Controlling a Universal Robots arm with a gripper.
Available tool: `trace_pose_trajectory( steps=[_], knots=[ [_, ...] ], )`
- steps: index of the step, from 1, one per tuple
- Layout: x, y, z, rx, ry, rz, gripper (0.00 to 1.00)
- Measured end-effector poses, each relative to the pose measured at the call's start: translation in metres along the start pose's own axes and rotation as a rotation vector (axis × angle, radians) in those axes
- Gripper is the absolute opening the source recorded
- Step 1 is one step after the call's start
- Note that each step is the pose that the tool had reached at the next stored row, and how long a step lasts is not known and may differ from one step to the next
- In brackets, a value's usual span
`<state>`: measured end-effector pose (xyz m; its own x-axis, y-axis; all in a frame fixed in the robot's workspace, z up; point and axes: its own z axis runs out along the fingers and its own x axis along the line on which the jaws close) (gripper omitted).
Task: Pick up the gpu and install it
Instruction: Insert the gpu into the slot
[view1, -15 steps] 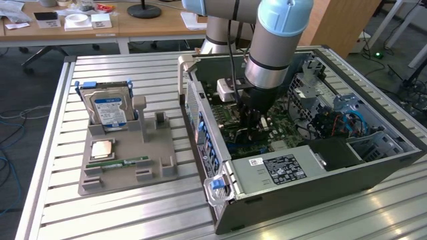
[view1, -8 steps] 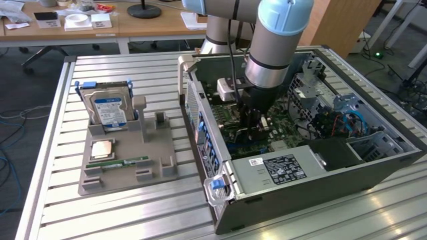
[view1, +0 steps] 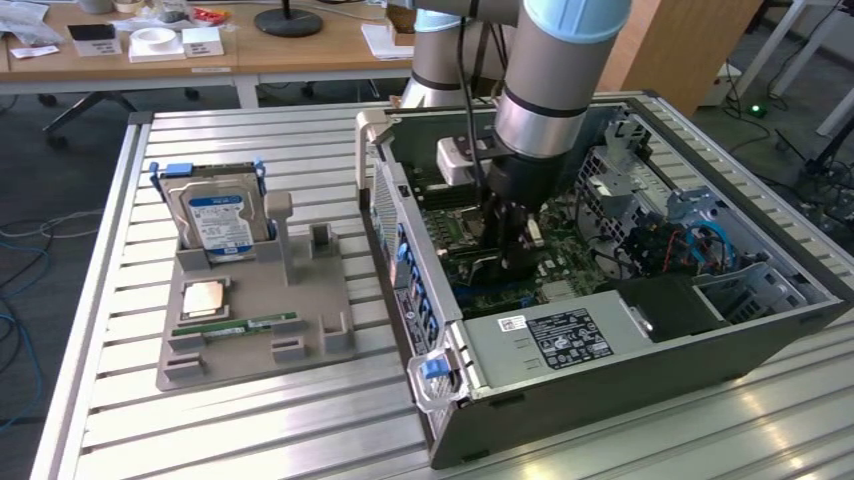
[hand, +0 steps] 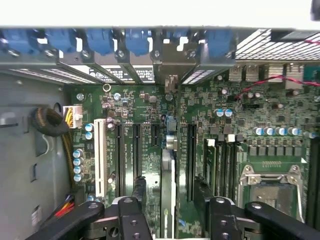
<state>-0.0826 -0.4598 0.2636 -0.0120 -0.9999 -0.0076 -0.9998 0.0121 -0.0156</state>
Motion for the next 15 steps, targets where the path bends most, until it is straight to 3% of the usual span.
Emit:
trace_pose_trajectory(
  steps=[15],
  knots=[
    [0.000,-0.0008,-0.0500,-0.0001,-0.0005,0.000,0.51]
  ],
)
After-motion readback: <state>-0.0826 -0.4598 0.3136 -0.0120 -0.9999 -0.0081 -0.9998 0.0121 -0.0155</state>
